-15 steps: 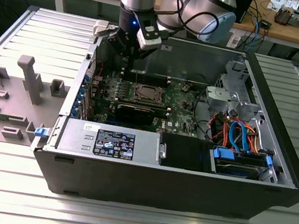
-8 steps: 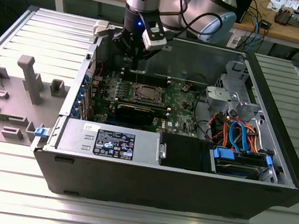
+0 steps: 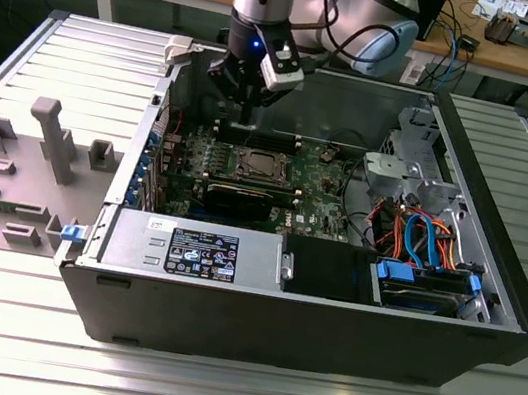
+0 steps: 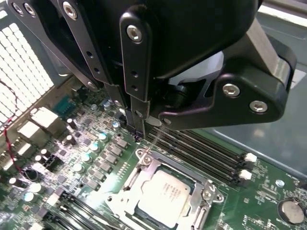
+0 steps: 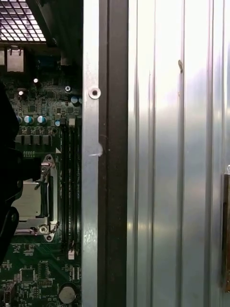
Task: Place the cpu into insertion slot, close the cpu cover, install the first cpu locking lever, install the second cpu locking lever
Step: 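Install the first cpu locking lever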
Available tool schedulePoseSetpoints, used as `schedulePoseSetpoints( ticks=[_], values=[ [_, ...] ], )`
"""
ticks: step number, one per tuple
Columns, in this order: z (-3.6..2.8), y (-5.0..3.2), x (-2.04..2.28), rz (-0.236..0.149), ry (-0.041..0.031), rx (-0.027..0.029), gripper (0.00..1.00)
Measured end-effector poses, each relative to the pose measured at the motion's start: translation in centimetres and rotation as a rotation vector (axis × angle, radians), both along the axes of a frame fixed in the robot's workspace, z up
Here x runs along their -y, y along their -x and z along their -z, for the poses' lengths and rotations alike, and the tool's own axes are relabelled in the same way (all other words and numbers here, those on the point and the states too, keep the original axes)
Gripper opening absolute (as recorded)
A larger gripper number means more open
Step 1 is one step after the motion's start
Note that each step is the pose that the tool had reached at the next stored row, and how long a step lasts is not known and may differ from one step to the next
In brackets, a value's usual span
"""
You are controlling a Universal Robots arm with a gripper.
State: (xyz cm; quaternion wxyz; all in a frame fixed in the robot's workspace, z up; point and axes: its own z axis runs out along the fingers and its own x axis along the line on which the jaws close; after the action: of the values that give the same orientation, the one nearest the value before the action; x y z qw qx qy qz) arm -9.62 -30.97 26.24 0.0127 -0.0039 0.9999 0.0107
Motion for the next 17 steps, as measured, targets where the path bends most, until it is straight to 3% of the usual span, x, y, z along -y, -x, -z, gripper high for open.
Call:
schedulePoseSetpoints(
  ticks=[7,9,10,12,17],
  values=[
    [0.50,-1.09,-0.07,0.000,-0.0003,-0.0001,0.11],
    [0.65,-1.27,-0.07,0.000,-0.0045,0.0000,0.11],
    [1.05,-1.57,-0.08,-0.005,-0.0066,-0.0001,0.11],
    [1.27,-1.64,-0.08,-0.049,-0.0071,-0.0002,0.11],
    [1.77,-2.01,-0.09,-0.052,-0.0076,-0.0002,0.11]
  ],
)
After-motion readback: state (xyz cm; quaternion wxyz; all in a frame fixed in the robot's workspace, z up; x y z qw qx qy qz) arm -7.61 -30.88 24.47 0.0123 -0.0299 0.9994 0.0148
